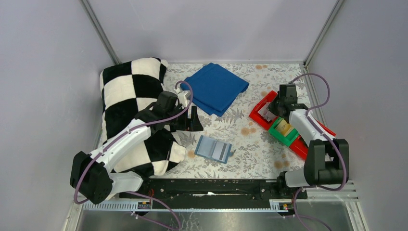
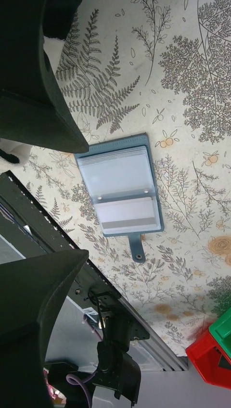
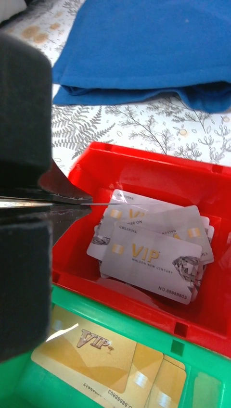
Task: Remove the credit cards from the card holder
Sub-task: Place the credit card in the storage box, then remove the credit card from the card holder.
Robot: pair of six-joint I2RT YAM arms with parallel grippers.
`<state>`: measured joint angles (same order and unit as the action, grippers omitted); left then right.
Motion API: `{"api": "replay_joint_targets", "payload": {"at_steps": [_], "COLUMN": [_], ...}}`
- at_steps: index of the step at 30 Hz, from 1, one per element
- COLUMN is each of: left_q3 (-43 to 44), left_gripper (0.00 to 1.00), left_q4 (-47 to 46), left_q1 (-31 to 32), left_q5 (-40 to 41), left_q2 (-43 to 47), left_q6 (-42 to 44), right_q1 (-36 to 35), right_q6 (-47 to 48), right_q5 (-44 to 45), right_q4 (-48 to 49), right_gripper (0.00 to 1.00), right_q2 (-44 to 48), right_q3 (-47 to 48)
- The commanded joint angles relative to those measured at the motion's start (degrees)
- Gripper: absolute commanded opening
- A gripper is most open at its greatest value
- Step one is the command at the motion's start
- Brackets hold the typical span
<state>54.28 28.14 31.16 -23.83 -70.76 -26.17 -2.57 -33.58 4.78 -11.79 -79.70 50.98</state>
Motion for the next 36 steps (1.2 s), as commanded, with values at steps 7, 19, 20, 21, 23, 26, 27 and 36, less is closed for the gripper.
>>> {"api": "replay_joint_targets", "payload": {"at_steps": [7,19,20,21,23,26,27,36], "left_q3": [0.13,-0.81,-0.96,-1.08,-1.08,0.41,0.8,-3.27], "left_gripper": [0.78,0.8,0.8,0.8,0.8,0.8,0.8,0.8], "left_q4": [-0.78,-1.22,-1.3,-1.46,-2.47,-3.36,-3.66,-13.67], "left_q1": [0.13,0.13,0.13,0.13,0.13,0.13,0.13,0.2], "left_q5": [-1.05,-1.47,-1.6,-1.68,-2.21,-2.88,-2.92,-10.46], "left_q2": [2.06,2.16,2.12,1.93,1.39,-0.62,-1.29,-8.71], "left_q6": [-0.05,-0.14,-0.24,-0.32,-1.02,-1.91,-2.13,-5.54], "right_q1": [2.22,4.22,4.24,4.25,4.32,4.33,4.37,-8.46], "right_q6": [-2.23,-1.4,-1.08,-0.81,-0.06,0.89,1.09,-3.8], "right_q5": [-1.35,-0.41,0.19,0.87,1.19,1.57,1.54,-10.21], "right_q4": [9.01,6.96,6.45,6.13,6.08,5.2,4.64,1.9], "right_gripper": [0.01,0.34,0.39,0.45,0.5,0.51,0.52,0.54], "right_q2": [-7.59,-8.65,-7.41,-6.39,-4.32,-0.48,1.13,14.71], "right_q3": [2.46,2.9,2.63,2.23,1.26,0.61,0.69,-5.33]}}
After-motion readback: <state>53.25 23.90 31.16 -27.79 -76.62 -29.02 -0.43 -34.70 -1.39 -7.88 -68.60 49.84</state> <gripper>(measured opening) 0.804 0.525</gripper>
